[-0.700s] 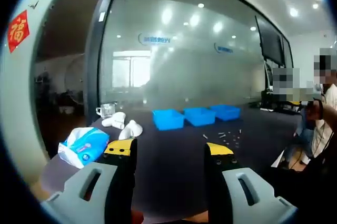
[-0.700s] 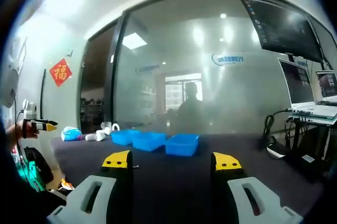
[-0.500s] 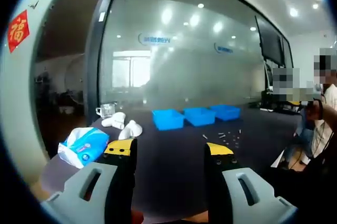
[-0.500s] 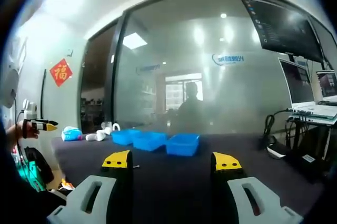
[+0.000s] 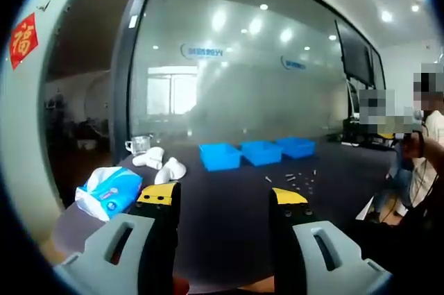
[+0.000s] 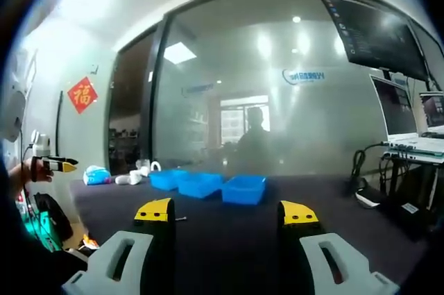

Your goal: Sort the screws, nuts, and washers into the corresponding bins

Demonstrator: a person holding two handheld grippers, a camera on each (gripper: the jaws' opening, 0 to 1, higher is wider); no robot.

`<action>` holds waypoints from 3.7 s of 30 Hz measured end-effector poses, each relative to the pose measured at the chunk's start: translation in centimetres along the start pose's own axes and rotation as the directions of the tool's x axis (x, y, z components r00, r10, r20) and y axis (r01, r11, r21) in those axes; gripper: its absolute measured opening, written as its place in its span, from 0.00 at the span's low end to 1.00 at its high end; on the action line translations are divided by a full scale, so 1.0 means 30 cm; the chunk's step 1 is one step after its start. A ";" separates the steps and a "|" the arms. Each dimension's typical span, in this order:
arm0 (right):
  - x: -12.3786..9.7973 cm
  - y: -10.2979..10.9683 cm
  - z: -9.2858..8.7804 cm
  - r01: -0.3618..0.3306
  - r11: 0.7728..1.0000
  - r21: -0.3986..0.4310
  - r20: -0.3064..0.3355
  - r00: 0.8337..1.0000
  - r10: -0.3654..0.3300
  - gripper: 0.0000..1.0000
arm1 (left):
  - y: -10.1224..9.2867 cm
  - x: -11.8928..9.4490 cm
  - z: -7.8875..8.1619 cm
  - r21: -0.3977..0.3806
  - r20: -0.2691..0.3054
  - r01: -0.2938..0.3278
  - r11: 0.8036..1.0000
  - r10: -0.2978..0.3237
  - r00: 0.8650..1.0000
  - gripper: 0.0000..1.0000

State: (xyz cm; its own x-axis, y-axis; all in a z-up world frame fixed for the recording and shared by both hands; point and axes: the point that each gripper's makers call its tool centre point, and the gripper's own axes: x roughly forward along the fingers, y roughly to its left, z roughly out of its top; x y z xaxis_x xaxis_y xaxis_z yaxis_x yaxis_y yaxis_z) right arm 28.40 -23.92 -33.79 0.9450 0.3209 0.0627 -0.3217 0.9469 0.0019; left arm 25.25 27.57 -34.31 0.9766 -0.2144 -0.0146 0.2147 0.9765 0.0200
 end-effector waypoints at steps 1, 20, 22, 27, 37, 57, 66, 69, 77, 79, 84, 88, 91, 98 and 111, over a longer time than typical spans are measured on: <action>0.001 0.001 0.000 -0.002 1.000 -0.001 0.000 1.000 0.002 0.55 | -0.001 0.001 0.001 0.001 0.000 0.001 1.000 -0.001 1.000 0.50; 0.065 0.064 -0.018 -0.100 0.993 -0.060 -0.062 0.993 0.096 0.55 | -0.030 0.018 -0.009 -0.004 -0.017 0.042 0.999 -0.042 0.999 0.50; 0.075 0.074 -0.019 -0.117 0.991 -0.069 -0.071 0.991 0.112 0.55 | -0.034 0.021 -0.008 -0.006 -0.016 0.046 0.999 -0.046 0.999 0.50; 0.102 0.104 -0.024 -0.167 0.984 -0.066 -0.095 0.982 0.160 0.55 | -0.046 0.028 -0.014 -0.007 -0.023 0.061 0.998 -0.061 0.998 0.50; 0.144 0.159 -0.040 -0.274 0.962 -0.013 -0.159 0.950 0.268 0.55 | -0.082 0.039 -0.020 -0.001 -0.037 0.100 0.995 -0.100 0.994 0.50; 0.202 0.263 -0.062 -0.471 0.881 0.044 -0.301 0.835 0.461 0.54 | -0.174 0.077 0.001 -0.032 -0.078 0.215 0.976 -0.217 0.973 0.50; 0.223 0.306 -0.058 -0.526 0.850 0.039 -0.352 0.789 0.504 0.54 | -0.209 0.093 0.025 -0.018 -0.089 0.274 0.961 -0.275 0.957 0.50; 0.229 0.322 -0.079 -0.562 0.827 0.009 -0.395 0.758 0.519 0.53 | -0.233 0.094 0.009 -0.013 -0.121 0.316 0.949 -0.315 0.941 0.49; 0.261 0.352 -0.086 -0.600 0.800 0.014 -0.441 0.714 0.544 0.53 | -0.258 0.115 -0.017 -0.045 -0.160 0.357 0.933 -0.359 0.919 0.49; 0.270 0.356 -0.086 -0.609 0.793 0.024 -0.455 0.699 0.551 0.52 | -0.259 0.122 -0.019 -0.041 -0.169 0.360 0.932 -0.362 0.917 0.49; 0.298 0.370 -0.083 -0.631 0.774 0.038 -0.481 0.668 0.568 0.51 | -0.259 0.139 -0.012 -0.036 -0.178 0.364 0.931 -0.364 0.914 0.49; 0.326 0.377 -0.079 -0.649 0.761 0.028 -0.499 0.650 0.573 0.48 | -0.265 0.143 -0.011 -0.033 -0.180 0.372 0.927 -0.372 0.911 0.48; 0.350 0.384 -0.078 -0.656 0.754 0.028 -0.513 0.638 0.575 0.47 | -0.268 0.142 -0.018 -0.033 -0.186 0.378 0.925 -0.377 0.907 0.48; 0.394 0.400 -0.098 -0.695 0.719 0.017 -0.570 0.584 0.578 0.45 | -0.257 0.135 -0.027 -0.040 -0.186 0.370 0.928 -0.371 0.910 0.48; 0.522 0.446 -0.148 -0.754 0.656 -0.031 -0.662 0.507 0.552 0.42 | -0.249 0.128 -0.058 -0.058 -0.199 0.362 0.930 -0.366 0.909 0.48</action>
State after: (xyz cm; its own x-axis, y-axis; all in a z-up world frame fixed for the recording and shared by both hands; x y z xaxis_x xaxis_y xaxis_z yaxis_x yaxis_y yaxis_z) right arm 39.16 -6.11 -37.20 0.3405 0.7001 -0.6276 -0.9219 0.3797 -0.0766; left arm 27.39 19.50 -36.26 0.8071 -0.5480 -0.2197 0.5527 0.8322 -0.0451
